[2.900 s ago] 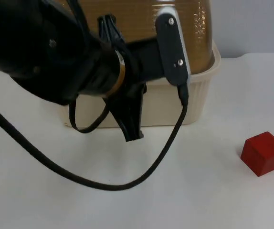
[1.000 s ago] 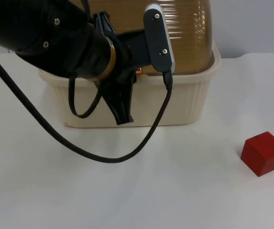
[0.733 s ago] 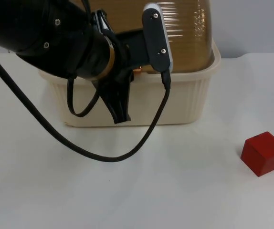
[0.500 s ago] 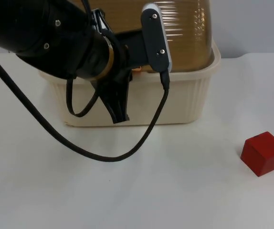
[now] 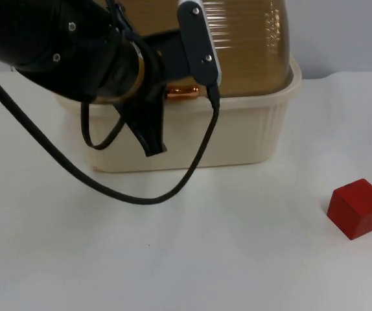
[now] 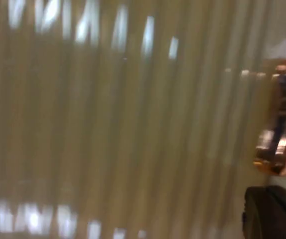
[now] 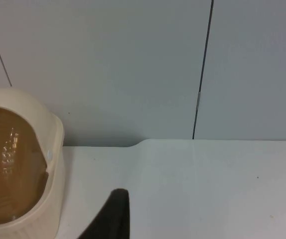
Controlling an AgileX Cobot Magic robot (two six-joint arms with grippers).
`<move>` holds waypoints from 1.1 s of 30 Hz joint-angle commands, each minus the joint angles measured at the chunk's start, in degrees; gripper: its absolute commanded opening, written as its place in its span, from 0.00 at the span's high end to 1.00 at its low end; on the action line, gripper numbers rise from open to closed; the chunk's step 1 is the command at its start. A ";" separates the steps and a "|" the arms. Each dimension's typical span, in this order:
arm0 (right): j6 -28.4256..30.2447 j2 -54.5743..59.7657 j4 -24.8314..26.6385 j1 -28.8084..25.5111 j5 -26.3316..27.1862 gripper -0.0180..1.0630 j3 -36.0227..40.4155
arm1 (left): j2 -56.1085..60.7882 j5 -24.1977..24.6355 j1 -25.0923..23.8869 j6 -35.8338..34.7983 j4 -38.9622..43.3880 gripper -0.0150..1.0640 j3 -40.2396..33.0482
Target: Open the box lid with the left hand, place the block into the box with the right hand, then close the box lid with the left hand.
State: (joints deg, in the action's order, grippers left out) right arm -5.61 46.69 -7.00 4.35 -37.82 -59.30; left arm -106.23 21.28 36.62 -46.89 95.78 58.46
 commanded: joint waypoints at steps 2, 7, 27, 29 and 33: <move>0.06 -0.67 -0.15 0.16 -0.07 0.02 -0.42 | 1.21 0.46 -0.09 -1.87 0.40 0.99 0.14; 0.06 -0.67 -0.15 0.16 -0.18 0.02 -0.42 | 4.39 -11.82 0.57 4.34 -13.72 0.99 0.14; -0.14 -0.56 1.15 0.16 -0.33 0.02 -0.42 | 0.52 -12.35 1.07 7.26 -8.82 0.99 3.53; -0.14 -0.56 1.15 0.16 -0.33 0.02 -0.42 | 0.12 -12.46 1.07 7.26 -8.53 0.99 3.63; -0.14 -0.56 1.15 0.16 -0.33 0.02 -0.42 | -0.67 -12.58 1.07 7.26 -8.12 0.99 3.63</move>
State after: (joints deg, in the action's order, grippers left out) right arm -5.61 46.69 -5.87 4.35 -38.05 -59.30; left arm -106.64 8.60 37.61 -39.45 87.32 61.85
